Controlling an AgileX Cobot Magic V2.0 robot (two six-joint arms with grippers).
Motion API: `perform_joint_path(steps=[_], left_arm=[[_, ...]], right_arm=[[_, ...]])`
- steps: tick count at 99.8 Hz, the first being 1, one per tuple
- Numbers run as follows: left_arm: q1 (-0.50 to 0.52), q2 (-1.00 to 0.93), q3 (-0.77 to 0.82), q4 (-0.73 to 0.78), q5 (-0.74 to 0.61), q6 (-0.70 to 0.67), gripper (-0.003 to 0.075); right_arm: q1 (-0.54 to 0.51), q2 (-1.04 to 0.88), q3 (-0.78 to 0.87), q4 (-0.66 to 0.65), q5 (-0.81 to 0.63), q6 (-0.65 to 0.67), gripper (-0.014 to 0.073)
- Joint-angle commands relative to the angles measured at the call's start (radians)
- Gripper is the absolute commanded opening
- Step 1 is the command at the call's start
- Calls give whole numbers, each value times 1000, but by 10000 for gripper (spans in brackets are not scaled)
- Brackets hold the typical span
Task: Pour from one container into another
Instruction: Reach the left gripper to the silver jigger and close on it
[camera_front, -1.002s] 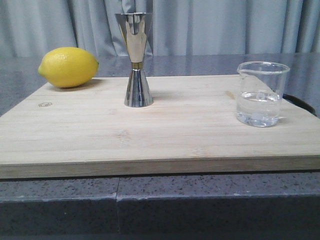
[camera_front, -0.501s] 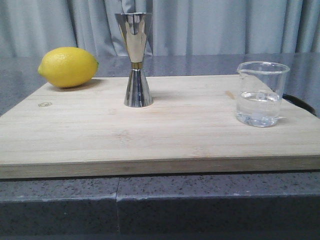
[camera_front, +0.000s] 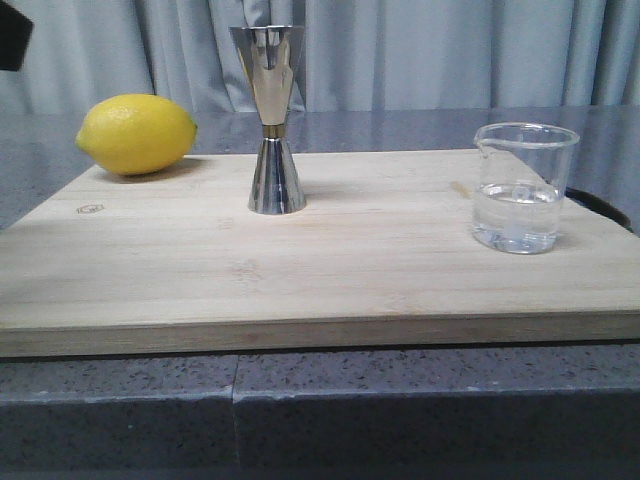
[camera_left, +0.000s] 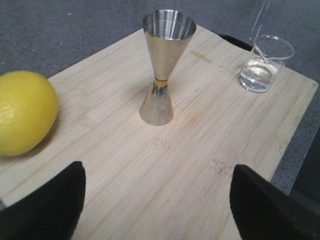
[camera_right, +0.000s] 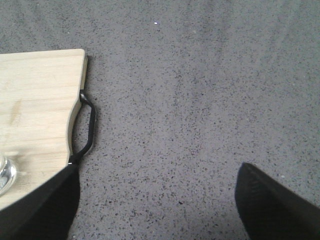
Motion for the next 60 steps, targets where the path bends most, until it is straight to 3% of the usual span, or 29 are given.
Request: perform_joint_path(steps=[1,40,60], left_arm=[[0,56,-34,-156,53,144,555],[0,359,-34,-423,281,525,555],[-47,457,-34,-528,306,661,555]], right_arm=[[-6,12,-36,-3,-78,-12,554],[-6,12,-36,-3,-93,-12,554],[-6,12,-36,-3,-93,-12,554]])
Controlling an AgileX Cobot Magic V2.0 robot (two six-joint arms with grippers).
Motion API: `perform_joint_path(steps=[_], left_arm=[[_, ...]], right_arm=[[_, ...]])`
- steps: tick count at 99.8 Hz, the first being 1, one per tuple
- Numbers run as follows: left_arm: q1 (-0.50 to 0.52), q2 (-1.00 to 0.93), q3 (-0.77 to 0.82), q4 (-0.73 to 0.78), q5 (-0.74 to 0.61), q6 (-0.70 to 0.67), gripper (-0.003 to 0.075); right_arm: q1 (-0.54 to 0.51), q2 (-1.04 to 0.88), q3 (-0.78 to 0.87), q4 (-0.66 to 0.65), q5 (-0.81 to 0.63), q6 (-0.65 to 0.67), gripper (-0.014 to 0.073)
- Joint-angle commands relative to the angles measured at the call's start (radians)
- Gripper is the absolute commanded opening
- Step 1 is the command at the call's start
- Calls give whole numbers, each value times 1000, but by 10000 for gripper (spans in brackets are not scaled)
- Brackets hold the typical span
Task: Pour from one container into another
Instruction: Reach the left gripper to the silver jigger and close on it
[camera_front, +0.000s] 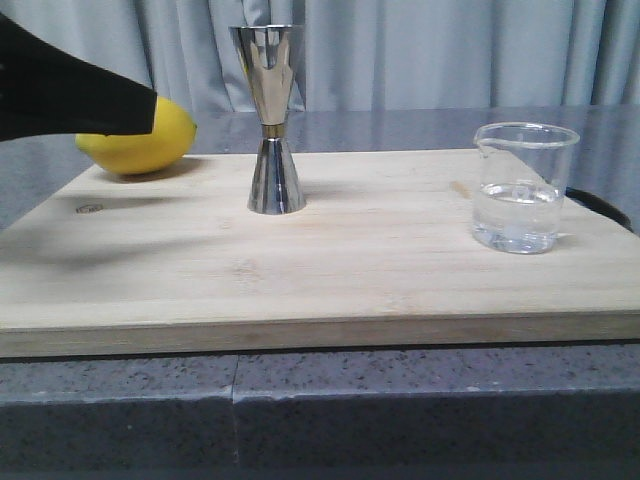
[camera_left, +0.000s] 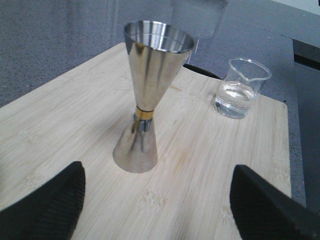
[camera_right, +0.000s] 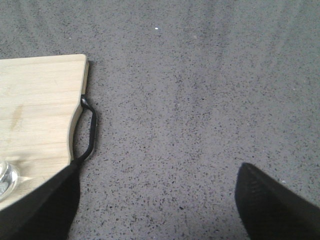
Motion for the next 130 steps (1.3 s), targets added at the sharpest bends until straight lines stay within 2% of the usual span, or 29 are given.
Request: perform_joint_path(steps=[1,23,84,93,115,130], left_arm=[[-31,8,-27,-117,76,62,555],[-101,72,-42,-210,74,174,555],[-254,294,-313,-210,68,176,552],[-259,303,-321,-210,68,176,510],[-259,303,-321,-210,91,176,322],[-259,303,-321,-210,128,176,251]], right_arm=[[-6,12,-36,-4,-77,-12,554],[-6,12,-36,-4,-77,-12,554],[-6,12,-36,-4,-77,-12,554],[-6,12,-36,-4,-77,-12,554],[-6,12,-36,-4,-77,-12,554],[-6,12,-36,-4,-77,-12,554]])
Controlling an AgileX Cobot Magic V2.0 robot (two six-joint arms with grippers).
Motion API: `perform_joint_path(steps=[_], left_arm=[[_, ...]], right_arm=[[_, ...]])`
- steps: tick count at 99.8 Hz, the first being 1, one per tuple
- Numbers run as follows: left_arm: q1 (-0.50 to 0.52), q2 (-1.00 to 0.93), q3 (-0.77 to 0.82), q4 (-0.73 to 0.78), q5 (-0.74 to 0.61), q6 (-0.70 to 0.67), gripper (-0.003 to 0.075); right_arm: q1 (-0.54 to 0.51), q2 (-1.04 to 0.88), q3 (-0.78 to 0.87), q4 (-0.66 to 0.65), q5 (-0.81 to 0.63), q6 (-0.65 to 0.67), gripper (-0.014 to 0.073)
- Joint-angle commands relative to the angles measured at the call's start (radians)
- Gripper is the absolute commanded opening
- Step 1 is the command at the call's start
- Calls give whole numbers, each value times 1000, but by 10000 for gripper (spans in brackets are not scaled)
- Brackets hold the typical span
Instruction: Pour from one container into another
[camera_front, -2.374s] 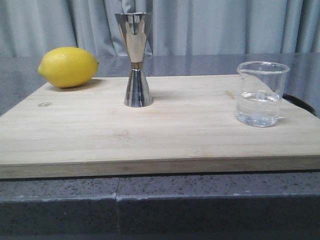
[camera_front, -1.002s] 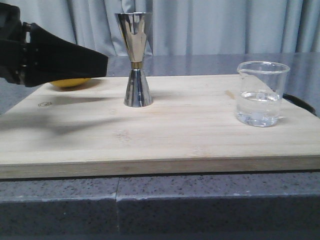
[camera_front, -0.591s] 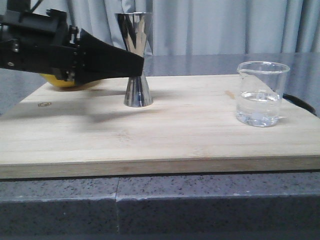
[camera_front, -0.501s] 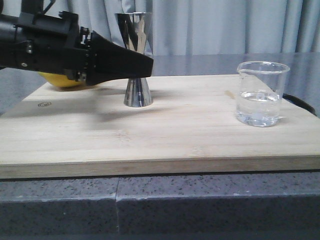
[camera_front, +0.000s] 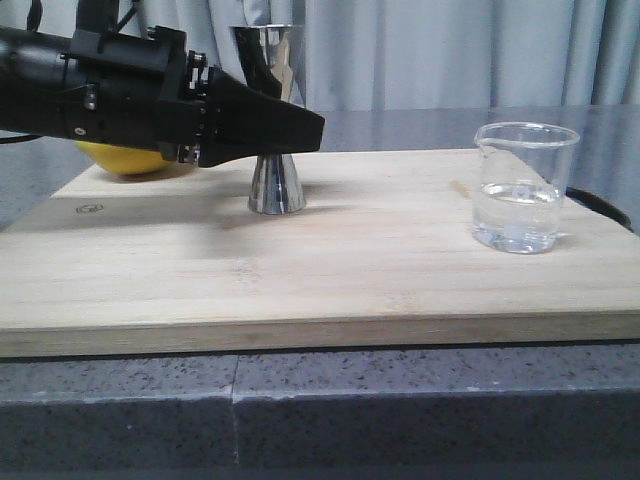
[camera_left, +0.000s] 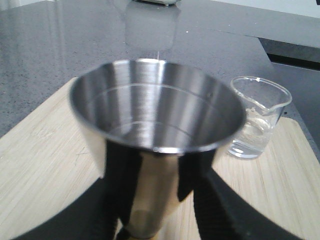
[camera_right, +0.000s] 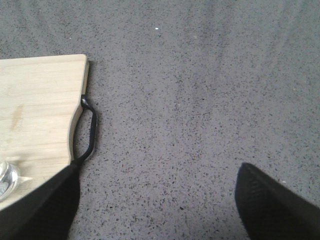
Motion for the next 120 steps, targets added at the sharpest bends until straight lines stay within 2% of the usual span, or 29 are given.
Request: perform_joint_path(steps=[1,32,73,94,120], left_arm=[[-8,-40,-26,-76,118,1,246],[-8,-40,-61,-76,118,-11,155],[-8,-121,-88,-76,118,-73,148],[-8,-174,-88,-76,118,-90,148],[-8,-176,-88,-76,118,-90,148]], right_arm=[[-6,12,-36,-4,-77,-12,554],[-6,12,-36,-4,-77,-12,554],[-3,12,-36,31,-134,-36,554],[58,12,-36,178,-176,-178,554],[180,31,-50,206,-197,-188,554]])
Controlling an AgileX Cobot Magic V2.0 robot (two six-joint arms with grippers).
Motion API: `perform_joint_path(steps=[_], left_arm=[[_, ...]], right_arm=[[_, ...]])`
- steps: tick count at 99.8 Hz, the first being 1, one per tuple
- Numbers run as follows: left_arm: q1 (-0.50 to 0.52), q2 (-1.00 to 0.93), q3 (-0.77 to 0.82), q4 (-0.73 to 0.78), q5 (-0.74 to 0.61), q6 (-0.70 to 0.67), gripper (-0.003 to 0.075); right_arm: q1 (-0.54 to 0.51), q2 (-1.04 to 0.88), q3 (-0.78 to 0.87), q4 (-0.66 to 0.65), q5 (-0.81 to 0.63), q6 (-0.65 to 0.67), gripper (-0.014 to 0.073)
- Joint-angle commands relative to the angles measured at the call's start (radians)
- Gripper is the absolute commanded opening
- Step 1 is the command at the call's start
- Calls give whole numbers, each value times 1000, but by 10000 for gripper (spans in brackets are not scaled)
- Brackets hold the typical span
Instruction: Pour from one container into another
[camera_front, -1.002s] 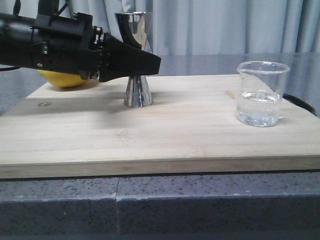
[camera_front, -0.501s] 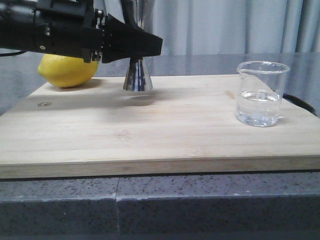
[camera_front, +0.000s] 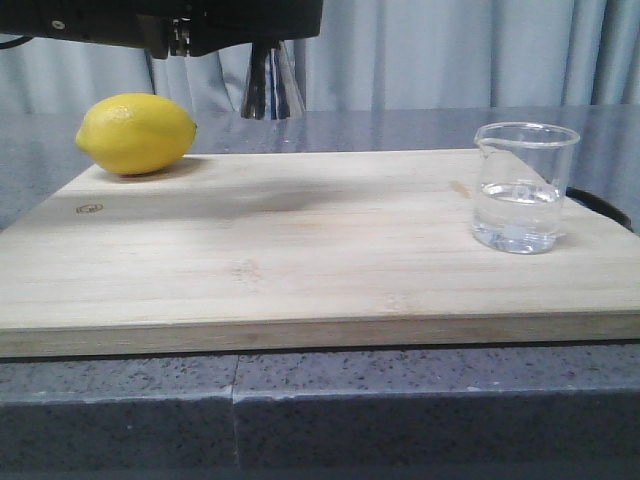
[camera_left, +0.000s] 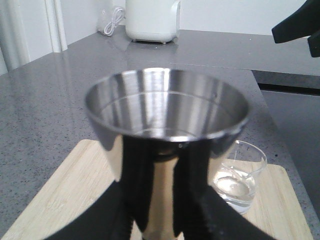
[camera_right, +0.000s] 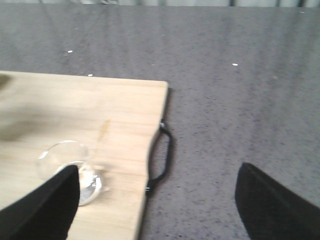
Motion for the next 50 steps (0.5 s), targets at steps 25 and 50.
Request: perform_joint_path(steps=[25,50], left_arm=[[-8,-50,-30,-83,110,-13,148],[-8,-50,-30,-83,97,-13,148]], right_arm=[[152,185,-189,11,15,-65,554],[233,277,-239,11,65,-86,554]])
